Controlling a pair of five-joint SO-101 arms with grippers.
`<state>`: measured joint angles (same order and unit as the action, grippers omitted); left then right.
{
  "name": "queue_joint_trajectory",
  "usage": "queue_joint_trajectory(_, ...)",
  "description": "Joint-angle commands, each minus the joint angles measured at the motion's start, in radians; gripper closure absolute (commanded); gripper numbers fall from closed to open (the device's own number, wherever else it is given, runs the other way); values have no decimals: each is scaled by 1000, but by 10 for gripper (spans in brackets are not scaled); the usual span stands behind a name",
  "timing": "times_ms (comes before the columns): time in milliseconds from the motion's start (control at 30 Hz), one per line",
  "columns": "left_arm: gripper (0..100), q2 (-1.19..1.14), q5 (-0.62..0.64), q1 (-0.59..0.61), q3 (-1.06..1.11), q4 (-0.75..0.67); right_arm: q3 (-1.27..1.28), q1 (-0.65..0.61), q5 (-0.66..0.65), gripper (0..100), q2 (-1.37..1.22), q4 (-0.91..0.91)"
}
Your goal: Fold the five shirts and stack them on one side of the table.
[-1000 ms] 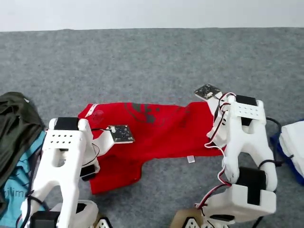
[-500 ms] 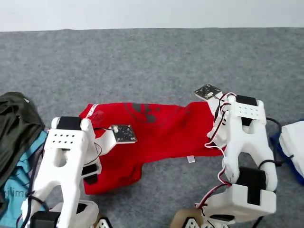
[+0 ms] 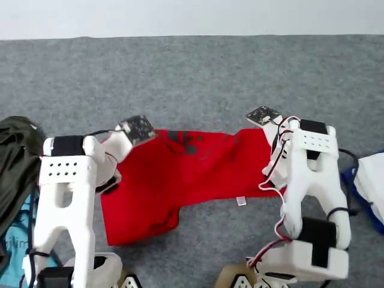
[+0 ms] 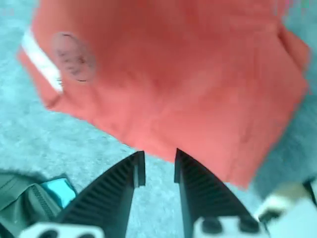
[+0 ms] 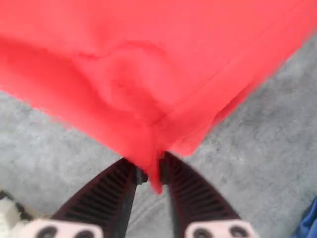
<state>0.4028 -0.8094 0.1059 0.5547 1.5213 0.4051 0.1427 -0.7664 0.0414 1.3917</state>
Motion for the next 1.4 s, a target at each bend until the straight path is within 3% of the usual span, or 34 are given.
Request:
queue_joint_trajectory(0,892,21,121,2,-28,-84,-87,12,75,807,120,56)
queue_joint_trajectory(233,892,20,302,2,-24,-221,-167,7,121,767,229,61)
queue_joint_trajectory(400,892,18,428,2,70,-414,-210,7,143,772,213,-30)
queue_joint_trajectory(600,893,17,605,0,208,-678,-216,-33,229,998,45,-282)
queue_joint_trajectory(700,893,15,663,-2,219,-735,-221,-71,233,975,-64,-354)
queue_joint_trajectory(967,960,-170,672,-63,117,-726,-365,-97,235,988,-332,-403)
queue_joint_trajectory(1367,996,-660,671,-58,-360,-377,-542,-96,235,988,-521,-352)
